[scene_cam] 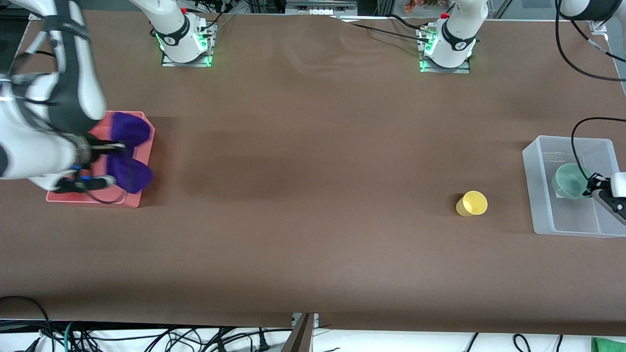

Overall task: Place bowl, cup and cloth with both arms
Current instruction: 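Carry the cloth into the pink bin while the left gripper lowers the bowl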

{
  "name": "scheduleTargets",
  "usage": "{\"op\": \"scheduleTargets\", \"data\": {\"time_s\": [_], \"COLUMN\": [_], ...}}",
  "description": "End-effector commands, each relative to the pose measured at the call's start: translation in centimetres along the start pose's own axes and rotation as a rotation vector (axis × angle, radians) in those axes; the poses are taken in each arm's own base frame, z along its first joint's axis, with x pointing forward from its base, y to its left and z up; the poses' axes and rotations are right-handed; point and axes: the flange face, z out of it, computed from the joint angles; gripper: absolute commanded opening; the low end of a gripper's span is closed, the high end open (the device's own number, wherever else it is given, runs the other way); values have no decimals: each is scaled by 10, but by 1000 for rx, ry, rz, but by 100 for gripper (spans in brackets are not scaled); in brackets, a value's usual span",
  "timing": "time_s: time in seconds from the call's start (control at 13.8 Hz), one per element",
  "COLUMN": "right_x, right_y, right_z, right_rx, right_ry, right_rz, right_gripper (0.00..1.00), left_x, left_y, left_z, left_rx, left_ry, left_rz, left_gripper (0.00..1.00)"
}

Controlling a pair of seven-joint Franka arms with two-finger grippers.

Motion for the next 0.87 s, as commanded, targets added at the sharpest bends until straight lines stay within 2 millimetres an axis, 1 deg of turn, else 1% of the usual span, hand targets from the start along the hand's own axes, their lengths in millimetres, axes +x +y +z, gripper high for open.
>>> {"op": "scheduleTargets", "data": {"time_s": [0.0,0.07,0.15,0.22,0.29,0.36,0.44,0.51,0.58,0.65,0.73,0.8], "right_x": [-18,-23,-25,-25,-24,-23,-22,-21,-18,-16,-14,-11], "right_y": [56,81,98,115,123,131,134,133,134,133,131,132], "right_z": [12,24,40,60,84,106,126,142,153,165,174,177], "right_rx": [-21,-13,-9,-5,1,7,10,14,16,24,30,23], "right_ry": [-59,-66,-68,-62,-60,-54,-50,-46,-34,-28,-16,1], "right_rz": [-57,-64,-65,-58,-56,-45,-40,-40,-37,-36,-35,-35], "right_gripper": [0,0,0,0,0,0,0,0,0,0,0,0], "left_x": [-1,1,5,10,18,26,44,58,79,102,124,148], "left_y": [-6,-5,-2,3,10,19,33,45,61,79,95,111], "left_z": [-6,-11,-18,-44,-69,-99,-123,-143,-163,-176,-181,-182], "left_rx": [13,9,8,9,3,18,21,26,37,30,17,2], "left_ry": [16,23,25,21,13,13,10,9,9,-1,-11,-3], "left_rz": [11,10,15,21,26,23,39,34,8,-30,-85,-147], "left_gripper": [64,100,100,100,100,100,100,100,100,100,100,100]}}
